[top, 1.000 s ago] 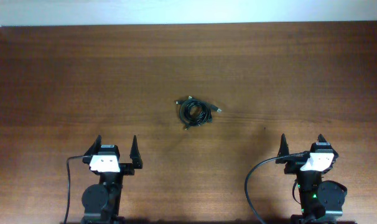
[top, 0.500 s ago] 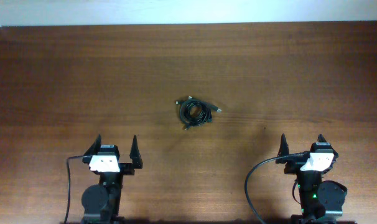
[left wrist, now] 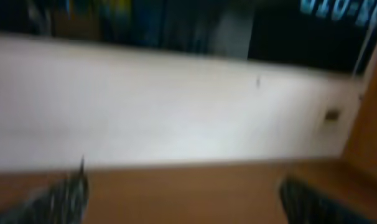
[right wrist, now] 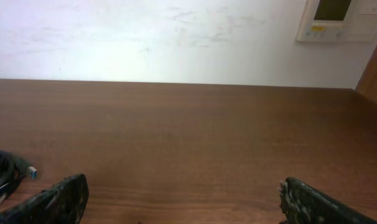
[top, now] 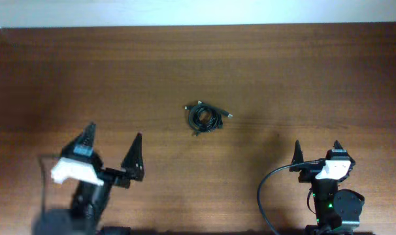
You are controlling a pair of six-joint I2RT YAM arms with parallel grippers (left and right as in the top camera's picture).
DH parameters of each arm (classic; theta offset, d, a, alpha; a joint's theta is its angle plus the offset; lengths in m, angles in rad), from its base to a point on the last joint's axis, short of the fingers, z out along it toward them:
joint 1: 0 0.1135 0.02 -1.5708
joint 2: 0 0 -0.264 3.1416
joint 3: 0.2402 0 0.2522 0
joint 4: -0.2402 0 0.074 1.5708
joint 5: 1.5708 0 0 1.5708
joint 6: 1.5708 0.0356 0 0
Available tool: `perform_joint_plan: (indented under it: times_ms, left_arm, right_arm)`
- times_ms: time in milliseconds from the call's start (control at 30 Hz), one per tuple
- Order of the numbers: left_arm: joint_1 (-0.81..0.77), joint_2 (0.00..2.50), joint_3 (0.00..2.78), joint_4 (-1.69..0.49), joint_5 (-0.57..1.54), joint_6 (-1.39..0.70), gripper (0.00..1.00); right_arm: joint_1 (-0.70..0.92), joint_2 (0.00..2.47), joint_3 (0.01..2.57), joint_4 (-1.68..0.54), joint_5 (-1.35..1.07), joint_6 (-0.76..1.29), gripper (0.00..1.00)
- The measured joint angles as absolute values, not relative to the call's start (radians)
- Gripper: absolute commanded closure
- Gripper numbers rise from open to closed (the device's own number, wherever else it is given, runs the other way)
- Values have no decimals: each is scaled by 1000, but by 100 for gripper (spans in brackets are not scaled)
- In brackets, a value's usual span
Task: Untangle cables
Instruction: 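Reach the left gripper to the cable bundle and grasp one cable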
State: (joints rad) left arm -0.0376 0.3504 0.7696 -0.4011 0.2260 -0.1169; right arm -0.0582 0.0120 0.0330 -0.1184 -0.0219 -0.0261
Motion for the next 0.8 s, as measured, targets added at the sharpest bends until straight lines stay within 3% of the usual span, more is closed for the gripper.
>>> perform_joint_plan:
  times_ms: [100, 200, 300, 467, 533, 800]
  left_arm:
    - [-38, 647, 1121, -722, 307, -12, 1]
    - [-38, 897, 1299, -785, 489, 22, 1]
    - [-38, 1088, 1315, -797, 600, 7, 1]
    - [-43, 1375, 1316, -964, 569, -62, 0]
    - [-65, 1460, 1316, -968, 549, -70, 14]
    - [-215, 1809, 1316, -841, 470, -111, 21]
  right_arm:
    - [-58, 13, 33, -118, -22, -26, 1]
    - [-58, 12, 33, -119, -22, -26, 2]
    - [-58, 12, 33, -119, -22, -26, 2]
    - [-58, 12, 33, -119, -22, -26, 2]
    - [-58, 12, 33, -119, -22, -26, 2]
    - [-58, 12, 33, -119, -22, -26, 2]
